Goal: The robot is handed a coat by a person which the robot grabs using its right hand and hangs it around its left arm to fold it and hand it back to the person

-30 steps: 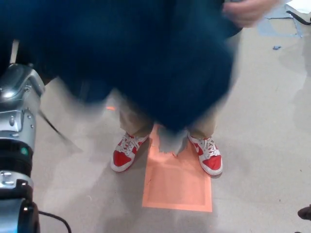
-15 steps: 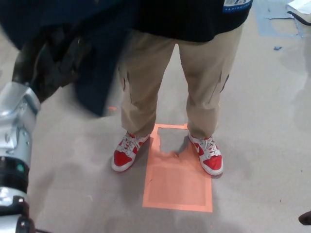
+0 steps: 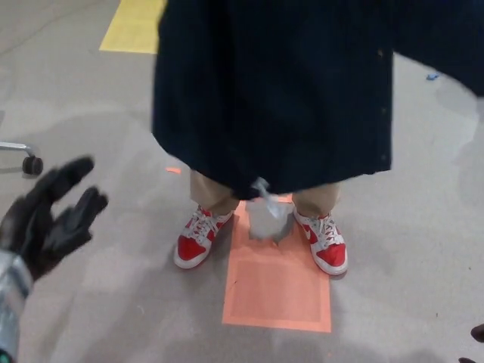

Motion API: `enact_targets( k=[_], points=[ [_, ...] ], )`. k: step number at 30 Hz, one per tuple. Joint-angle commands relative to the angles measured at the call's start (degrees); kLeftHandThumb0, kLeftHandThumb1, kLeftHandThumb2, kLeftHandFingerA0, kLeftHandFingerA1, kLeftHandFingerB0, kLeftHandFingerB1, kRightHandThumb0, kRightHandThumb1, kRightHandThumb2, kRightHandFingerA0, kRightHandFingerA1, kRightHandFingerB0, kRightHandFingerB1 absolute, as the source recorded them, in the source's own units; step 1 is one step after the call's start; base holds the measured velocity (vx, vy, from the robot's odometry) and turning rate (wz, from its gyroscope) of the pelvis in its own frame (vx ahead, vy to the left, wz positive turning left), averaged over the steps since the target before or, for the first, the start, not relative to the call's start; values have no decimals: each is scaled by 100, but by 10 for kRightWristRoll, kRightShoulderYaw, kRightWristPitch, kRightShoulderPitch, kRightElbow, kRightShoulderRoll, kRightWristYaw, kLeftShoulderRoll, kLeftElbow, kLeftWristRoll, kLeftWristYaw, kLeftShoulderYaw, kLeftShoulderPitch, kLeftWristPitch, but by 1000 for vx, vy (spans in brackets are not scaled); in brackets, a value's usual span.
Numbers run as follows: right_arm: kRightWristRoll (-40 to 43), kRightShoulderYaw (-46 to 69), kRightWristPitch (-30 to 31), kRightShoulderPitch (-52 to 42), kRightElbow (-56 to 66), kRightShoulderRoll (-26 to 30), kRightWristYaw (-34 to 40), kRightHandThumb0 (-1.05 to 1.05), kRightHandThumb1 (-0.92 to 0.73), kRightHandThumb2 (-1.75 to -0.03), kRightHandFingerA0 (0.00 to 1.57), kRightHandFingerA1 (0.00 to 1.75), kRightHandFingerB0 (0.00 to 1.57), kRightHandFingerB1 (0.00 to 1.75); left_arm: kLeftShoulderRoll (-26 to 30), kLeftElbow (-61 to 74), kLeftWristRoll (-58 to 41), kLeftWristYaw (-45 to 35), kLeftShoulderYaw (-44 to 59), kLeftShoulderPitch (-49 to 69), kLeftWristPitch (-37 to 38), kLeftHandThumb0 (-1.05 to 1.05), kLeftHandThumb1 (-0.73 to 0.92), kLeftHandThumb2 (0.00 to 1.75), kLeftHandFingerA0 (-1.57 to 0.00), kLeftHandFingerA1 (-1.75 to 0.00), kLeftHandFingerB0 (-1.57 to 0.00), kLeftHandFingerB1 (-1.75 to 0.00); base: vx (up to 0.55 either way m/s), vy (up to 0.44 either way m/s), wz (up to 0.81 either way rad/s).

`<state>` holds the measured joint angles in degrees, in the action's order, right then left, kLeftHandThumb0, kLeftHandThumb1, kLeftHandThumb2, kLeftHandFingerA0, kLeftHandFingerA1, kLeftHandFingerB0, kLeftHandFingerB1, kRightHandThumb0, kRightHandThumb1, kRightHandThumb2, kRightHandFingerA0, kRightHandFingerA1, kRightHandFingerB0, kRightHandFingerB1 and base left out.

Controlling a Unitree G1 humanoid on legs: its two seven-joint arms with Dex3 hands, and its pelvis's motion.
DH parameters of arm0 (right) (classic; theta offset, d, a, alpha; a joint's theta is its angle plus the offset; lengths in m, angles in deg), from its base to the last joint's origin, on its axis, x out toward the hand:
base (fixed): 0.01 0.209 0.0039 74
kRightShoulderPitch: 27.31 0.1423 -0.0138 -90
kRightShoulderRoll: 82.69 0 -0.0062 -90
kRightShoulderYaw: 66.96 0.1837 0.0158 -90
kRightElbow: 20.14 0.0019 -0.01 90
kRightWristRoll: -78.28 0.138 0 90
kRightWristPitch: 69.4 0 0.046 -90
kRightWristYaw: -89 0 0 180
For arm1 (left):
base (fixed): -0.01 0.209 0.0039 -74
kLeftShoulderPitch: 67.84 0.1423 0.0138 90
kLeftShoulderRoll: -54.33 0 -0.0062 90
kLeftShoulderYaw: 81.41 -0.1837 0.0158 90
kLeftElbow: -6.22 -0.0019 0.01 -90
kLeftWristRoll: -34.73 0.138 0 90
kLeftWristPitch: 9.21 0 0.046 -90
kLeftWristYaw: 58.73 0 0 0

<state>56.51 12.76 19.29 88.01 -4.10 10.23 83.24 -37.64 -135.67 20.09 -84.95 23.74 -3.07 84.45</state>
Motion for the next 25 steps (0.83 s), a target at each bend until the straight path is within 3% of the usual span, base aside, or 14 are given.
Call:
enact_targets(
  k=[1, 2, 4, 5, 6, 9, 11, 12, 13, 16, 18, 19, 20, 25],
  points=[
    [9, 8, 16, 12, 6, -6, 42, -32, -57, -108, 0, 48, 0, 46, 22, -64, 16, -3, 6, 35, 71, -35, 58, 110, 0, -48, 0, -48, 0, 0, 0],
    [11, 11, 14, 18, 8, -8, 48, -57, -81, -66, 18, 30, 20, 30, 28, -83, 23, -3, 3, 43, 84, -36, 57, 110, 0, -48, 0, -48, 0, 0, 0],
    [7, 9, 10, 22, 10, -8, 55, -30, -54, -106, 7, 50, 7, 49, 31, -104, 19, -10, 5, 49, 92, -36, 56, 109, 0, -48, 0, -48, 0, 0, 0],
    [12, 14, 15, 27, 13, -14, 64, -56, -81, -64, 28, 33, 25, 31, 34, -122, 29, 11, 2, 62, 111, -65, 81, 64, -21, -36, -17, -32, 0, 0, 0],
    [13, 16, 17, 30, 14, -16, 68, -56, -81, -64, 28, 33, 25, 31, 35, -131, 34, 20, 0, 66, 120, -65, 81, 64, -21, -36, -17, -32, 0, 0, 0],
    [29, 33, 19, 19, 14, -33, 81, -29, -55, -107, 8, 50, 8, 49, 45, -168, 44, 44, -6, 90, 114, -58, 84, 65, -19, -34, -17, -32, 0, 0, 0],
    [23, 31, 13, 5, 9, -37, 91, -29, -54, -106, 8, 50, 8, 49, 48, -189, 40, 56, 2, 103, 108, -59, 84, 65, -21, -35, -19, -33, 0, 0, 0],
    [19, 27, 10, 1, 7, -37, 95, -56, -78, -64, 27, 34, 26, 31, 50, -194, 47, 59, -2, 108, 120, -59, 86, 66, -20, -35, -17, -32, 0, 0, 0],
    [19, 26, 6, -6, 6, -37, 93, -55, -77, -63, 27, 34, 26, 31, 55, -200, 60, 65, -12, 118, 132, -33, 63, 114, -1, -48, -1, -47, 0, 0, 0],
    [12, 13, 9, -23, 3, -34, 81, -55, -79, -64, 27, 33, 22, 29, 75, -221, 91, 84, -40, 137, 126, -34, 61, 113, -1, -47, -1, -47, 0, 0, 0],
    [8, 5, 9, -28, 2, -31, 78, -30, -54, -106, 7, 50, 7, 49, 81, -225, 96, 84, -47, 139, 128, -34, 60, 113, -1, -48, 0, -47, 0, 0, 0],
    [8, 4, 9, -28, 1, -31, 78, -30, -54, -106, 7, 50, 7, 49, 82, -226, 97, 83, -48, 140, 129, -34, 60, 113, -1, -48, 0, -47, 0, 0, 0],
    [0, -6, 6, -31, -1, -27, 79, -57, -80, -64, 28, 33, 23, 29, 81, -227, 98, 83, -50, 140, 129, -34, 61, 114, -1, -48, 0, -47, 0, 0, 0],
    [10, -8, -1, -37, 0, -22, 66, -55, -80, -64, 30, 33, 25, 30, 80, -227, 100, 73, -54, 137, 113, -34, 61, 114, 0, -47, 0, -48, 0, 0, 0]
  ],
)
